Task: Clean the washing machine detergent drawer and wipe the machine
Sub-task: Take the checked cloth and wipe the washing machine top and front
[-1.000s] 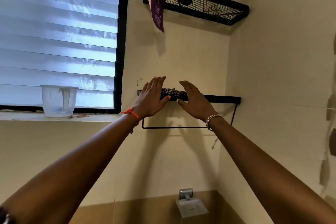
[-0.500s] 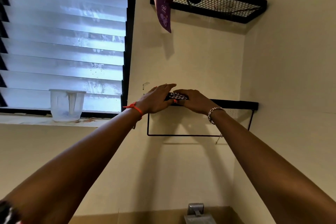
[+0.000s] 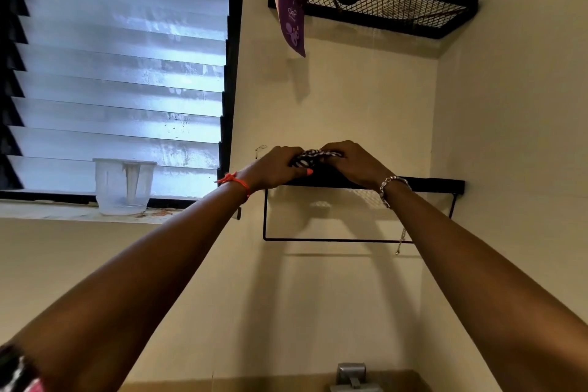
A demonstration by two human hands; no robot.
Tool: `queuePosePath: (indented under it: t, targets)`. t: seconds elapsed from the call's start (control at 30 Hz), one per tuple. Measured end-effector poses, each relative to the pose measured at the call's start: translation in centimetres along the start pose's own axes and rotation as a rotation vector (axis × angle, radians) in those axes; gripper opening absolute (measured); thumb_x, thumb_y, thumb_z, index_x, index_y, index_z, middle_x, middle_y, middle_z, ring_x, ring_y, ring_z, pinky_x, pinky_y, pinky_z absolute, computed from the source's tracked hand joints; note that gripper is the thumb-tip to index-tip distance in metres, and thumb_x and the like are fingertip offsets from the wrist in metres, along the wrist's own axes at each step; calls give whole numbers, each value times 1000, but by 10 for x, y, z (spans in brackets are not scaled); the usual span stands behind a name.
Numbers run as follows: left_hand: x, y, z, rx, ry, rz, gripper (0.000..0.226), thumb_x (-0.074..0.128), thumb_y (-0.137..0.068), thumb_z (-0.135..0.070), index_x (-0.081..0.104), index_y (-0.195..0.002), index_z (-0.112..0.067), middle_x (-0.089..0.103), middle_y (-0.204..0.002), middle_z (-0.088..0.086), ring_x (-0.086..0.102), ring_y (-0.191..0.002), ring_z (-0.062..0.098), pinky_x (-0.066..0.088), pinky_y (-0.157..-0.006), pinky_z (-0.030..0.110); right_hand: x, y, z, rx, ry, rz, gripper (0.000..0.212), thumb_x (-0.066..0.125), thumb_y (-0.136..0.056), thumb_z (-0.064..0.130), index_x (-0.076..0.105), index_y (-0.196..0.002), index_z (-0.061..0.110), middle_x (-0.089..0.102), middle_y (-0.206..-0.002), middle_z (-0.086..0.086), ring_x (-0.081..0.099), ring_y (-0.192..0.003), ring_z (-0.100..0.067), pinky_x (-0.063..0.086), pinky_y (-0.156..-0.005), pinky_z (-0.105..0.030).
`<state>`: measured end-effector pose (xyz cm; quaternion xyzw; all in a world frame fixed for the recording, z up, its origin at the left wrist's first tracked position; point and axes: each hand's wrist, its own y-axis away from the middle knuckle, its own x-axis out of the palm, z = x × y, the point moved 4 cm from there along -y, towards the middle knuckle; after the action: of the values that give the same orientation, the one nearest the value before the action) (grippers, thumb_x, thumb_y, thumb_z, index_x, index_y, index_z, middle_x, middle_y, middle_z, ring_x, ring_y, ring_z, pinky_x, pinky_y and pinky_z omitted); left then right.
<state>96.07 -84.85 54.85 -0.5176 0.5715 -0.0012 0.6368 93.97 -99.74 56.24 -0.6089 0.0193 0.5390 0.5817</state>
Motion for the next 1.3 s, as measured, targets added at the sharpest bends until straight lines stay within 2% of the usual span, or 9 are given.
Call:
queuePosePath:
  t: [0.17, 0.33, 0.57, 0.67, 0.77, 0.9, 1.03, 1.17, 1.3]
  targets:
    - [-10, 1, 4, -35, 155, -57, 21, 67, -84, -28, 60, -94, -10, 62, -83, -3, 54, -74, 7, 38, -61, 10, -20, -3, 8, -9, -85, -90, 21, 49, -94, 13, 65, -95, -1, 68, -100, -14, 60, -92, -22, 44, -79, -32]
    - [-21, 8, -4, -60, 462, -138, 29, 72, -78, -13, 65, -103, 2, 69, -100, 14, 66, -93, 24, 53, -85, 35, -34, -1, 17, 13, -226, -155, 18, 50, -94, 13, 65, -97, 5, 66, -96, -9, 60, -89, -17, 44, -80, -28]
    - [-58, 37, -24, -92, 739, -322, 27, 68, -80, -5, 63, -105, 3, 66, -88, -2, 64, -78, 2, 54, -61, 14, -50, 12, 59, 6, -306, -236, 21, 50, -94, 13, 66, -98, 1, 64, -92, -6, 58, -85, -13, 44, -78, -25]
    - [-72, 55, -27, -131, 875, -390, 33, 68, -81, -8, 61, -113, -1, 66, -92, -3, 63, -84, 5, 55, -63, 17, -49, 23, 82, 35, -365, -238, 20, 49, -94, 12, 65, -96, 0, 61, -81, -1, 55, -73, -6, 43, -67, -16]
    - [-83, 76, -30, -179, 969, -411, 35, 66, -84, -14, 59, -115, -1, 67, -96, 2, 65, -91, 15, 56, -72, 26, -47, 33, 104, 89, -431, -256, 23, 52, -93, 14, 65, -97, -4, 63, -85, -6, 57, -74, -11, 44, -69, -21]
    - [-85, 107, -30, -255, 1094, -353, 33, 64, -86, -23, 61, -111, 0, 68, -101, 9, 64, -98, 24, 54, -83, 38, -34, 55, 125, 219, -534, -277, 14, 58, -88, 15, 63, -83, 3, 61, -76, -8, 56, -66, -14, 43, -61, -23]
    - [-76, 159, -30, -407, 1245, -261, 30, 64, -85, -27, 64, -103, -2, 67, -111, 14, 63, -105, 26, 51, -91, 41, -6, 100, 148, 419, -677, -239, 15, 63, -85, 16, 63, -78, 3, 67, -79, -7, 63, -71, -18, 50, -71, -28]
    - [-55, 220, -38, -614, 1336, -34, 26, 62, -87, -30, 63, -96, -6, 71, -93, 10, 67, -85, 18, 56, -80, 34, 35, 158, 157, 706, -877, -178, 38, 66, -82, 12, 54, -115, -4, 67, -95, -15, 67, -77, -23, 55, -59, -28]
    - [-35, 288, -53, -853, 1454, 323, 35, 56, -88, -40, 61, -87, -5, 70, -72, 9, 69, -64, 16, 58, -62, 28, 73, 226, 174, 1020, -1017, 12, 11, 52, -91, 7, 60, -87, -1, 67, -67, -12, 65, -54, -22, 54, -48, -27]
